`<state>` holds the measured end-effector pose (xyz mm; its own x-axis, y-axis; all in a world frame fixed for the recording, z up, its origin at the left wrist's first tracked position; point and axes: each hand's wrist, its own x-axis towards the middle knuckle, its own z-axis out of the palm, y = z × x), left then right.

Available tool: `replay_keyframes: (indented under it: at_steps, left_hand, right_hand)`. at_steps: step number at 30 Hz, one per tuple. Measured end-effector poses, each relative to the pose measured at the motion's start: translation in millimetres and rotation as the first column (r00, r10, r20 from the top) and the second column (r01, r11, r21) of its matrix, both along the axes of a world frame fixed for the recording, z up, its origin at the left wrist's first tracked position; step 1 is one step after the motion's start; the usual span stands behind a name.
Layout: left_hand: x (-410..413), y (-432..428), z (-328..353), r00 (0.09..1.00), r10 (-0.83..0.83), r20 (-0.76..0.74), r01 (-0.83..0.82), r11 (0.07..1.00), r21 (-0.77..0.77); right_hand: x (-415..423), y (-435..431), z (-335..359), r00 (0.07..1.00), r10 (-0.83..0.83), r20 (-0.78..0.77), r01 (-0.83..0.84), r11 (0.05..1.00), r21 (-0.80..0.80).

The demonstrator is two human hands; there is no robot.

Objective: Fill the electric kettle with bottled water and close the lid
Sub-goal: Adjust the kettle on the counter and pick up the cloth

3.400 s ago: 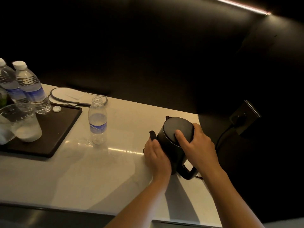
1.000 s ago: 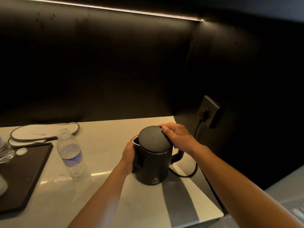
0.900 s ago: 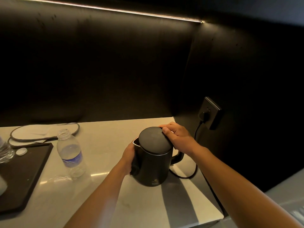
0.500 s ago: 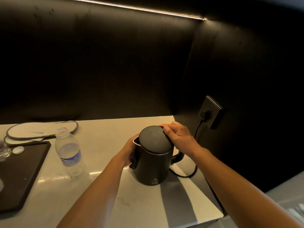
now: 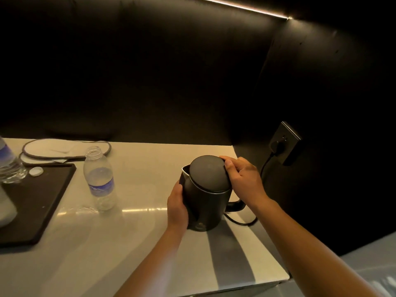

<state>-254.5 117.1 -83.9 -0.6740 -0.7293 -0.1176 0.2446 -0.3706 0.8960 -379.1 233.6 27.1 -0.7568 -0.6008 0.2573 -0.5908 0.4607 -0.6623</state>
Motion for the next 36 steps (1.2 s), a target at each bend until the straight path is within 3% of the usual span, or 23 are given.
replay_keyframes:
  at_steps: [7,15,21,24,27,29,31,33,35,36]
  left_hand:
    - [4,32,-3,0.963,0.264,0.054,-0.262,0.965,-0.029]
    - [7,59,0,0.876,0.443,0.192,-0.44,0.896,-0.061]
    - [27,59,12,0.852,0.439,0.287,-0.486,0.866,0.117]
    - [54,50,15,0.911,0.308,0.275,-0.388,0.868,0.312]
    - [90,39,20,0.943,0.205,0.261,-0.292,0.885,0.361]
    - [118,32,27,0.947,0.194,0.254,-0.262,0.928,0.266]
    - [150,25,35,0.93,0.258,0.26,-0.266,0.964,-0.007]
    - [184,16,46,0.918,0.345,0.195,-0.26,0.896,-0.361]
    - [210,1,45,0.93,0.339,0.14,-0.197,0.783,-0.59]
    - [220,-9,39,0.925,0.331,0.187,-0.121,0.722,-0.681]
  right_hand:
    - [22,1,-7,0.984,-0.17,-0.059,0.17,0.985,-0.003]
    - [35,2,-9,0.966,-0.236,-0.104,0.235,0.972,-0.014]
    - [33,0,-12,0.96,-0.257,-0.107,0.253,0.966,-0.051]
    - [31,-1,-13,0.959,-0.263,-0.11,0.257,0.964,-0.067]
    - [29,-1,-16,0.959,-0.264,-0.105,0.254,0.962,-0.097]
    - [28,-1,-17,0.962,-0.261,-0.084,0.251,0.961,-0.118]
    - [27,-2,-19,0.962,-0.262,-0.075,0.25,0.959,-0.135]
    - [26,-1,-21,0.962,-0.259,-0.084,0.247,0.959,-0.136]
    - [24,0,-22,0.963,-0.254,-0.096,0.241,0.962,-0.127]
    - [23,0,-22,0.962,-0.253,-0.101,0.24,0.963,-0.125]
